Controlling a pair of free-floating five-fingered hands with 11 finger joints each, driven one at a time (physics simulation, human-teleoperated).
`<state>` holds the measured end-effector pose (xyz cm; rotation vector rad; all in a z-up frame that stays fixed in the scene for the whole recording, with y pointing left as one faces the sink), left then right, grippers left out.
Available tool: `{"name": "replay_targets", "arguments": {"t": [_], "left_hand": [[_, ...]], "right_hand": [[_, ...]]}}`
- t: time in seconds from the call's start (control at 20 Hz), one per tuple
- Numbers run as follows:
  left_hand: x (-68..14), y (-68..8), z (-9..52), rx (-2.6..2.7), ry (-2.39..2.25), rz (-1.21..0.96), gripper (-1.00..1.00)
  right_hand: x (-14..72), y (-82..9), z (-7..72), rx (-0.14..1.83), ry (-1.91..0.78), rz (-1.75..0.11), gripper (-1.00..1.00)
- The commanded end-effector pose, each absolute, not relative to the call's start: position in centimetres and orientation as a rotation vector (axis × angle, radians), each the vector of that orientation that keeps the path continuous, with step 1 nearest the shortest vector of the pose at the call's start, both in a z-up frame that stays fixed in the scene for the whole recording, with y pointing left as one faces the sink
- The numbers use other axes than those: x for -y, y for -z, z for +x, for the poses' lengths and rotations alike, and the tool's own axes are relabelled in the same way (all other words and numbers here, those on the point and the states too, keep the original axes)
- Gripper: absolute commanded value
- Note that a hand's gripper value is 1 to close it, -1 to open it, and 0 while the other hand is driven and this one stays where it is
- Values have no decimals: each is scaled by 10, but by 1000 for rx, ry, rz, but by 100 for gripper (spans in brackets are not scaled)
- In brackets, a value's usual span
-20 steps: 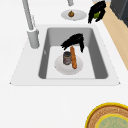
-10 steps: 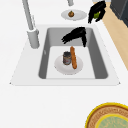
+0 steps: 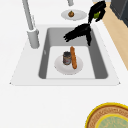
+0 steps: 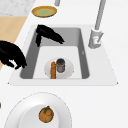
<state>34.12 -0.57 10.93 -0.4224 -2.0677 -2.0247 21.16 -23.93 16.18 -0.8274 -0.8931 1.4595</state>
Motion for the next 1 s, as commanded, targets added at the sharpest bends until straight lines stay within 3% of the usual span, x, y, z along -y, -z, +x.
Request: {"name": "replay_targets", "arguments": {"t": [0.0, 0.45, 0.95], "left_hand": [[-15, -127, 332, 2144, 1974, -419, -100], [-66, -132, 290, 2112, 2011, -386, -100], [-137, -190, 257, 2112, 1959, -463, -100]], "right_hand": [[239, -162, 212, 893, -1459, -827, 0], [239, -162, 212, 893, -1459, -827, 0], [239, -162, 212, 893, -1459, -827, 0]]}}
